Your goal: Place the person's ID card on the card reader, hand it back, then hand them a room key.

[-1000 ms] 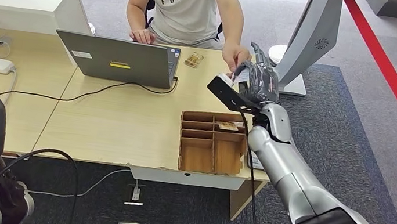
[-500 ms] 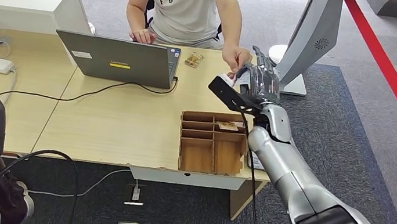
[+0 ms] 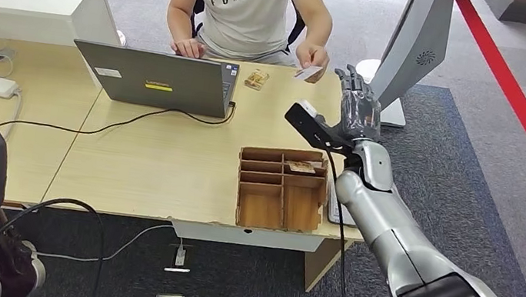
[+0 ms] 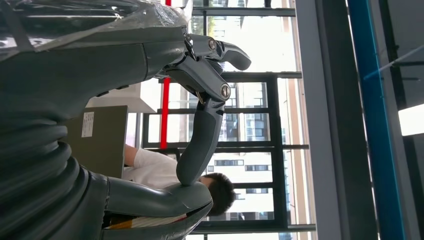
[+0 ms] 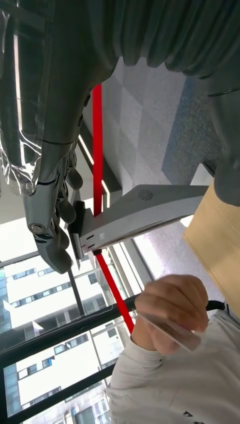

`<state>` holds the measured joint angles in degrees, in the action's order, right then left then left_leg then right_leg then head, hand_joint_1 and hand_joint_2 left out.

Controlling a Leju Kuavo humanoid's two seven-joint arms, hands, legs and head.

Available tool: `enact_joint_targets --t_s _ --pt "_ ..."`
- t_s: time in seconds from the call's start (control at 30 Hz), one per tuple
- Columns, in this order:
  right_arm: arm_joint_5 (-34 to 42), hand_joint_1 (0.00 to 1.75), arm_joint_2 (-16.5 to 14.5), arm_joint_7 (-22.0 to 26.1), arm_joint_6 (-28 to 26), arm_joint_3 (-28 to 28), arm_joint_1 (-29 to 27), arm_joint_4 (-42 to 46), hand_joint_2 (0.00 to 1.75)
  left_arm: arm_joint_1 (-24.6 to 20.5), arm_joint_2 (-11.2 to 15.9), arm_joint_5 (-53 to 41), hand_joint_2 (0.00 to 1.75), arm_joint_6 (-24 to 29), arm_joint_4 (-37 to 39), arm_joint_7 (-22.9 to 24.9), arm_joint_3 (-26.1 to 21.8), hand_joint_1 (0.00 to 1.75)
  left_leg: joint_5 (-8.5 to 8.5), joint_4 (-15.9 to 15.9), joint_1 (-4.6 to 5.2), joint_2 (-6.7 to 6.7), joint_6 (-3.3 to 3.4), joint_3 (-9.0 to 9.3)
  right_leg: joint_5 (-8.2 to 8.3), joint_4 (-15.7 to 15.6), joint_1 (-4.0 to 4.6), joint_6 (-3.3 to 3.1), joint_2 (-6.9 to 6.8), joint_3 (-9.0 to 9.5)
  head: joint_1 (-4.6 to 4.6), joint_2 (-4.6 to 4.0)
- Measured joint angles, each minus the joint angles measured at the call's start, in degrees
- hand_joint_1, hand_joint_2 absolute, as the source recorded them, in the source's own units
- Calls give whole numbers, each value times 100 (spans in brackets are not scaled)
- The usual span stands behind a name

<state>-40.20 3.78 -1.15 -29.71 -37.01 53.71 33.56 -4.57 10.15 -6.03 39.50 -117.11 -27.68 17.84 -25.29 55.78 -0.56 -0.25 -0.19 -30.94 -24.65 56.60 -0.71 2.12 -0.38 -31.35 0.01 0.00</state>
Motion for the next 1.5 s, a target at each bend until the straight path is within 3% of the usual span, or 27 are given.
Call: enact_joint_targets --t_s 0.3,0.47,1.0,1.2,1.5 --pt "-81 0 267 -79 75 -2 -22 150 175 93 -1 -63 175 2 0 -2 -19 0 0 1 1 0 0 0 1 0 -1 0 0 0 1 0" --pt "-317 0 606 -210 336 1 -199 863 175 259 -1 -109 175 1 -15 -56 -78 0 0 1 0 0 0 0 1 -1 0 0 0 0 1 0" --pt "220 0 1714 -417 1040 547 -2235 4008 175 1009 -125 -573 175 2 -477 98 -622 0 -2 0 0 -2 1 -1 -2 -6 0 0 -1 1 0 0" --pt "463 0 2013 -440 1191 804 -2823 4625 175 1115 -167 -605 175 2 -619 257 -771 0 -2 -1 1 -2 1 -1 -1 -6 -1 0 -1 1 -1 0" --pt "525 0 2161 -433 1236 991 -3339 5077 175 925 -168 -536 175 2 -633 470 -763 0 -2 -1 0 -2 1 0 0 -5 0 -1 -1 1 -1 0"
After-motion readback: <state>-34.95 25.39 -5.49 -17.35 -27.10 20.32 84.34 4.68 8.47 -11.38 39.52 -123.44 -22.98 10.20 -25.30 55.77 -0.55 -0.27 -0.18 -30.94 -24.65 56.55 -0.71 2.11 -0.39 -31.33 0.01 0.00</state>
